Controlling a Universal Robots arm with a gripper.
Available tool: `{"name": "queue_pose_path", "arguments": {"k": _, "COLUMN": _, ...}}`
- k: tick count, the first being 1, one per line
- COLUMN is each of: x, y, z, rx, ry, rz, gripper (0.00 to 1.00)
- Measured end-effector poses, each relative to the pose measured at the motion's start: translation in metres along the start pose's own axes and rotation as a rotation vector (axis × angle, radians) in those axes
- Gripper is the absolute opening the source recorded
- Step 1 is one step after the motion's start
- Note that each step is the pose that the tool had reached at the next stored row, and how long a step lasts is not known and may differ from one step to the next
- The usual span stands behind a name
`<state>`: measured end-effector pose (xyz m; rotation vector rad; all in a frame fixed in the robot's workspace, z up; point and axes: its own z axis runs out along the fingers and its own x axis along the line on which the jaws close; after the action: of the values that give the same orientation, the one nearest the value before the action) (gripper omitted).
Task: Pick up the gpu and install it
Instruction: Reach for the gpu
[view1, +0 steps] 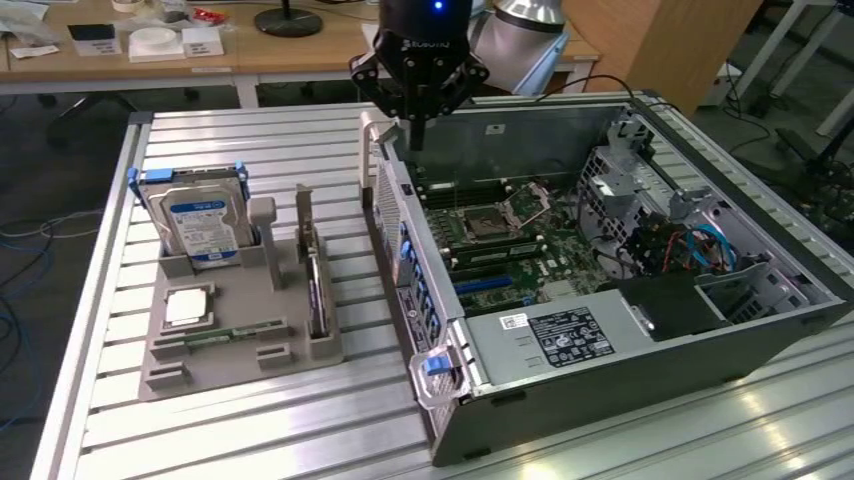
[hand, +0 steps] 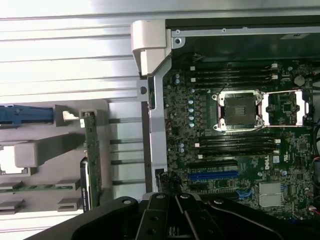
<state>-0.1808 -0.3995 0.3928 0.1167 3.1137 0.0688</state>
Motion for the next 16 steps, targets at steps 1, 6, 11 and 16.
{"name": "queue_pose_path", "arguments": {"k": 1, "x": 0.001, "y": -0.0001, "z": 0.0, "rx": -0.0001, "ry": 0.0, "rz": 0.0, "gripper": 0.11}}
{"name": "queue_pose_path", "arguments": {"k": 6, "x": 0.006, "y": -0.0005, "z": 0.0, "rx": 0.0, "ry": 0.0, "rz": 0.0, "gripper": 0.11}}
{"name": "queue_pose_path", "arguments": {"k": 11, "x": 0.011, "y": -0.0009, "z": 0.0, "rx": 0.0, "ry": 0.0, "rz": 0.0, "gripper": 0.11}}
{"name": "queue_pose_path", "arguments": {"k": 16, "x": 0.016, "y": -0.0012, "z": 0.0, "rx": 0.0, "ry": 0.0, "rz": 0.0, "gripper": 0.11}}
